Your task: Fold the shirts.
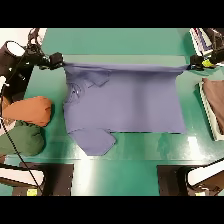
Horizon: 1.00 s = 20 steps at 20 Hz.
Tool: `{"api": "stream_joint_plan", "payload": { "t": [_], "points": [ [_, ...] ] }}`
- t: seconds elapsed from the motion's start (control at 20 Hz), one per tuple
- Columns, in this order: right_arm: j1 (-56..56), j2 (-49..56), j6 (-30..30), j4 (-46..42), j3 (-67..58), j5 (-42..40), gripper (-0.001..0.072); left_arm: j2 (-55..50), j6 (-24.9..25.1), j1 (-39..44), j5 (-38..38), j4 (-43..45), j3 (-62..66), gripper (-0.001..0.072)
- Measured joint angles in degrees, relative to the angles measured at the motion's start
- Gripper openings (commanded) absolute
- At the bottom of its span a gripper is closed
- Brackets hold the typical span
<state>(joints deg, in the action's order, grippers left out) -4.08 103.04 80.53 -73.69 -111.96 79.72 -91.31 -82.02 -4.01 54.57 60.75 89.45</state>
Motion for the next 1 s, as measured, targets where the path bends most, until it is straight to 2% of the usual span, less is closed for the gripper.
{"api": "stream_joint_plan", "payload": {
  "t": [0.15,0.3,0.35,0.4,0.45,0.5,0.8,1.0],
  "points": [
    [0.0,-2.23,0.0,-0.24,6.27,-0.09,0.0016,-0.13,0.76,0.79,4.87,1.44,-3.19,0.0027],
    [0.33,-4.55,0.0,-0.22,14.34,-2.08,0.0019,-0.2,1.18,1.92,5.44,2.19,-8.66,0.0027],
    [0.48,-5.09,0.0,-0.02,16.7,-2.69,0.0066,-0.24,1.2,2.16,5.07,2.34,-10.23,0.0029],
    [0.5,-5.55,0.02,0.2,18.91,-3.23,0.0254,-0.24,1.18,2.32,4.63,2.43,-11.54,0.0118],
    [0.48,-5.99,0.04,0.72,20.5,-3.78,0.0315,-0.22,0.9,2.38,4.28,2.64,-12.5,0.0414],
    [0.46,-6.34,0.07,1.68,21.59,-3.91,0.0314,-0.2,0.26,2.38,4.17,2.8,-13.11,0.0497],
    [-1.53,-12.55,0.13,4.24,25.2,-2.21,0.0315,5.07,-1.77,2.36,8.92,5.11,-16.72,0.0499],
    [-3.87,-20.76,0.02,4.63,32.89,-1.03,0.0315,16.0,-3.3,2.36,11.3,6.84,-29.31,0.0499]
  ]
}}
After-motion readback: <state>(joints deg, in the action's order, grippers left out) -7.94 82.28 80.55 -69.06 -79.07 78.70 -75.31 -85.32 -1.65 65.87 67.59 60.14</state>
